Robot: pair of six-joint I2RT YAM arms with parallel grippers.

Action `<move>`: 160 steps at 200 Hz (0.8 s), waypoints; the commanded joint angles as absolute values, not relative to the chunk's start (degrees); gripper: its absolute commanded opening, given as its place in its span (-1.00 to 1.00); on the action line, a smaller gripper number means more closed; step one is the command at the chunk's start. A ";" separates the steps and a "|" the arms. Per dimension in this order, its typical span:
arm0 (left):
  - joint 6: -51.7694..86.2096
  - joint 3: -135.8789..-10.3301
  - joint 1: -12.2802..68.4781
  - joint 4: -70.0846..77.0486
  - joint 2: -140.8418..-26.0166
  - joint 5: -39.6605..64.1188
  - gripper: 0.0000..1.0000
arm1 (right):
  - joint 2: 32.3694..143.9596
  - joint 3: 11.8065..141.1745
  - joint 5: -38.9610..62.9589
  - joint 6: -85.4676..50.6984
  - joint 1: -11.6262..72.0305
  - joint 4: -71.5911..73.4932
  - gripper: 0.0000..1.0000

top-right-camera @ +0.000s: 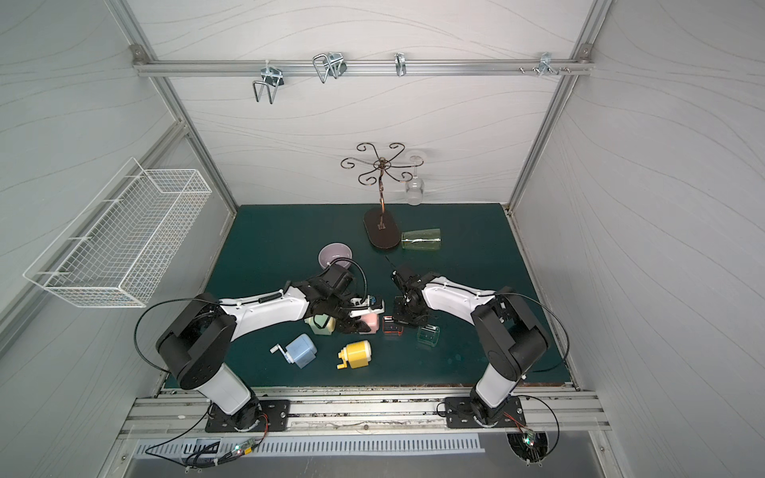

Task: Put the tray back into the pencil sharpener
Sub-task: Close the container of the pencil sharpener.

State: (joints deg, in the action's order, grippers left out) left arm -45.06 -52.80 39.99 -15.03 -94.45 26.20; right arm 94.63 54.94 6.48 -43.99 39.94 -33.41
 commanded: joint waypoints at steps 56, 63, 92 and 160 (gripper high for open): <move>-43.65 -55.79 41.13 -11.01 -96.06 28.02 -1.00 | 96.64 57.92 7.21 -43.48 41.46 -34.92 -0.74; -43.84 -55.81 41.19 -11.01 -96.12 27.82 -1.00 | 96.50 58.01 7.57 -43.32 41.42 -34.91 -0.76; -44.94 -56.08 41.23 -11.07 -96.32 26.85 -1.00 | 95.83 58.27 9.33 -41.89 41.40 -35.40 -0.79; -48.97 -56.09 41.56 -11.36 -95.57 27.77 -1.00 | 95.51 59.88 12.53 -33.93 41.14 -38.13 -0.87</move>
State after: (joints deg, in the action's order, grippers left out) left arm -45.30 -53.91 41.08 -13.13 -95.66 26.98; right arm 95.98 57.52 8.38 -39.18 40.86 -35.73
